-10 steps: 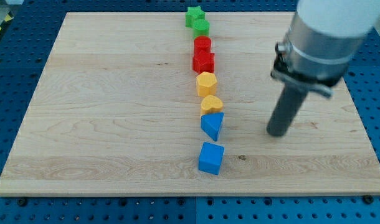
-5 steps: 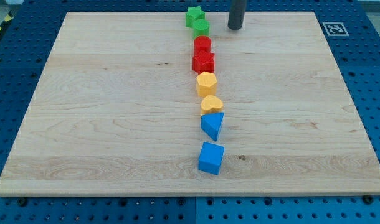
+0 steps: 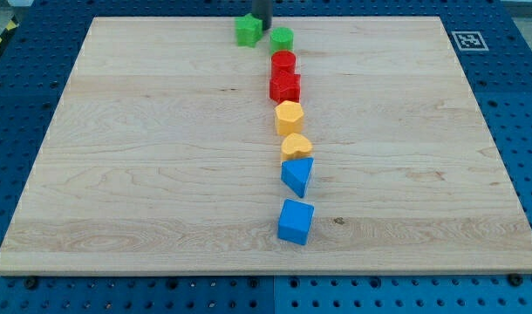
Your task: Push the green star towards center
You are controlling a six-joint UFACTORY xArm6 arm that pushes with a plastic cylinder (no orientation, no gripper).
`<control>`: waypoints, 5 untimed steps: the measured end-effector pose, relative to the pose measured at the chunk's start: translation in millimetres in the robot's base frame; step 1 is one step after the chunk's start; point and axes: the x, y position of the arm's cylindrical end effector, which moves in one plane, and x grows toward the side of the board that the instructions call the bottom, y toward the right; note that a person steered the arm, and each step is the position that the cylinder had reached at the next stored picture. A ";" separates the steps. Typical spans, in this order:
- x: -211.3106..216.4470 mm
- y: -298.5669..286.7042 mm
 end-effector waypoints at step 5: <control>15.8 -10.0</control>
